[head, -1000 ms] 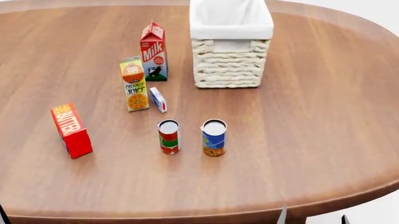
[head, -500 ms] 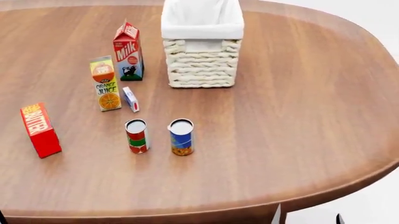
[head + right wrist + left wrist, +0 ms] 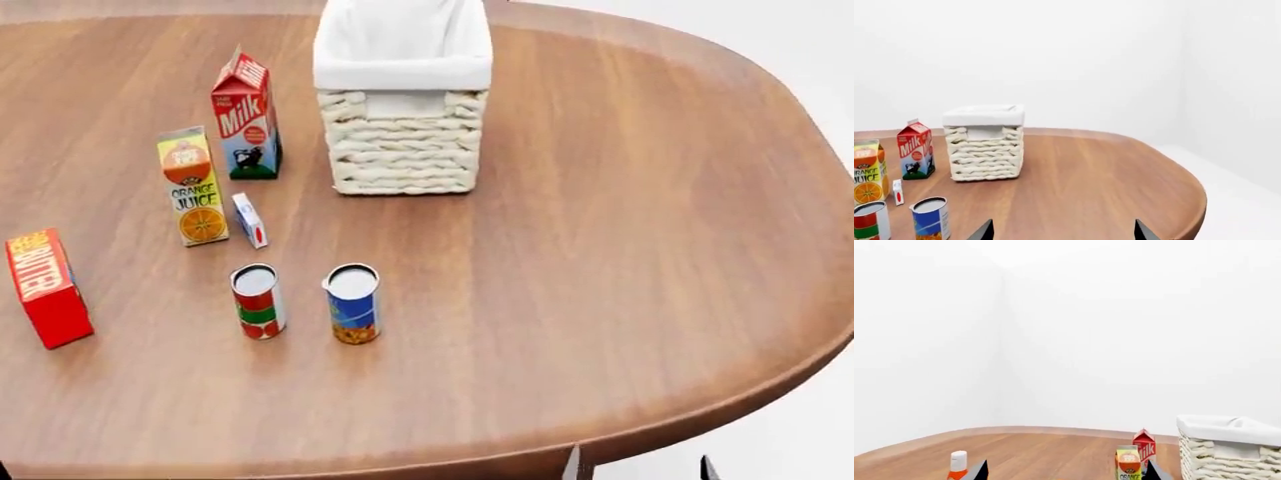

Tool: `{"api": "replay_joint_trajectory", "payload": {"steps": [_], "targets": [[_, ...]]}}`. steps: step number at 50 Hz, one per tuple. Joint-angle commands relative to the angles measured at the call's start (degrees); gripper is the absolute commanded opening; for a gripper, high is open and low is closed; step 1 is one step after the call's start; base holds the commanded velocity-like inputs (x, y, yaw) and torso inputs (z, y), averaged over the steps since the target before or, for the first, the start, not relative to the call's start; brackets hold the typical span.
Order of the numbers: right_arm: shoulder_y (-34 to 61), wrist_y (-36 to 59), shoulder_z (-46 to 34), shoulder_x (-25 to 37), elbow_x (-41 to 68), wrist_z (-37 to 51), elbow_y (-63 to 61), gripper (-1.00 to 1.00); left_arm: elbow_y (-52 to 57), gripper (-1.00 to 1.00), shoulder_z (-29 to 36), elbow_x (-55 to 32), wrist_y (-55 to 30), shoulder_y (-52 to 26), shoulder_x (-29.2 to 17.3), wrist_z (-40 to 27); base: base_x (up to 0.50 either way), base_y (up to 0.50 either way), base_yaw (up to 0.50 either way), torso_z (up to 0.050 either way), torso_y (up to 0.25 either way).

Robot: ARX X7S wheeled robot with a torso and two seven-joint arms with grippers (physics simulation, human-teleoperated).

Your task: Pick up the alphabet soup, and put it in the basket.

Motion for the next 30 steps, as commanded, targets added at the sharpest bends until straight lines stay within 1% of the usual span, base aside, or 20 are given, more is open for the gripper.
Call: {"api": "replay_joint_trajectory", "payload": {"steps": [1, 30], "targets": [[-0.53, -1.25, -1.24, 0.22, -1.09, 0.19, -0.32, 1.0, 0.69, 1.0, 0.23, 0.09, 0.61, 0.56, -0.34, -0.49, 0.18, 0.0, 0.0, 0.0, 0.0], [-1.27, -1.68, -2.62, 1.41, 0.32, -0.35, -1.43, 1.0, 1.32, 1.0, 0.97, 0.23, 1.4, 1.25, -1.16, -1.38, 0.22, 0.0, 0.0, 0.0, 0.0]]}}
